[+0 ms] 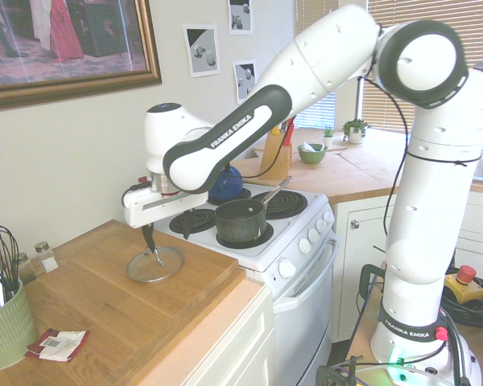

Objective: Cover the lid of the pot

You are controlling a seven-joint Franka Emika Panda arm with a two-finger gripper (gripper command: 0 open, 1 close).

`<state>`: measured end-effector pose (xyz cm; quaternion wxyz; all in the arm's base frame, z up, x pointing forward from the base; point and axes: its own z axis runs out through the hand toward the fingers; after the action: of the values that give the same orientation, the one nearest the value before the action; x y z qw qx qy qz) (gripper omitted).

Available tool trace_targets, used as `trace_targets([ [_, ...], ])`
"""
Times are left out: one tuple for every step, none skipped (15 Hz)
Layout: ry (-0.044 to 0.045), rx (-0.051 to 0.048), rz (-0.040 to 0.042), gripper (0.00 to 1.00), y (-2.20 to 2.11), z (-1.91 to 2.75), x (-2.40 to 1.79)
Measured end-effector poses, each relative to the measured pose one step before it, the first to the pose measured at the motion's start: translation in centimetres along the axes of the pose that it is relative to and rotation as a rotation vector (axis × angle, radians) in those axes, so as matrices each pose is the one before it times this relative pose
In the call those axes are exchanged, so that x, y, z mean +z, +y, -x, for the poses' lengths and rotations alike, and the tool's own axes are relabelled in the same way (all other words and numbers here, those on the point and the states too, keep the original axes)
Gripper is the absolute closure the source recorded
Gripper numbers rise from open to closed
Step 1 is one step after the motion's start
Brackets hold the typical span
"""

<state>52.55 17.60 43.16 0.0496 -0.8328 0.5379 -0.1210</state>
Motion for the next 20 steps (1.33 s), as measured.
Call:
trace_targets([
  [0.01411, 0.01985, -0.00156, 0.00, -1.251, -0.105, 0.680],
  [0.01228, 0.01712, 0.00525, 0.00, -0.928, -0.298, 1.001],
  [0.00669, 0.01347, 0.00906, 0.00, -0.788, -0.386, 1.199],
  [-0.00291, 0.00782, 0.01037, 0.00, -0.693, -0.392, 1.173],
  [-0.00352, 0.00730, 0.00774, 0.00, -0.704, -0.407, 1.047],
  [-0.00196, 0.00531, 0.00375, 0.00, -0.705, -0.299, 0.809],
  [0.00014, 0.00463, -0.00052, 0.00, -0.641, -0.321, 0.482],
  [0.00257, 0.00448, -0.00153, 0.00, -0.562, -0.455, 0.288],
  [0.00338, 0.00153, -0.00145, 1.00, -0.553, -0.563, 0.176],
  [-0.00116, 0.00126, 0.00092, 1.00, -0.437, -0.548, 0.113],
  [-0.00511, -0.00063, 0.00563, 1.00, -0.283, -0.471, 0.085],
  [-0.00986, -0.00193, 0.00597, 1.00, -0.116, -0.295, 0.024],
  [-0.01023, -0.00692, 0.00827, 1.00, 0.062, -0.121, 0.034],
  [-0.00519, -0.00918, 0.00765, 1.00, 0.096, -0.084, 0.107],
  [-0.00168, -0.00726, 0.00552, 1.00, 0.067, -0.097, 0.063],
  [-0.00227, -0.00952, 0.00763, 1.00, 0.088, -0.050, 0.149],
  [-0.00324, -0.01165, 0.00824, 1.00, 0.106, -0.019, 0.206],
  [-0.00380, -0.01165, 0.00662, 1.00, 0.098, 0.017, 0.188],
  [-0.00303, -0.01092, 0.00496, 1.00, 0.078, 0.037, 0.168],
  [-0.00392, -0.01061, 0.00325, 1.00, 0.058, 0.117, 0.105],
])
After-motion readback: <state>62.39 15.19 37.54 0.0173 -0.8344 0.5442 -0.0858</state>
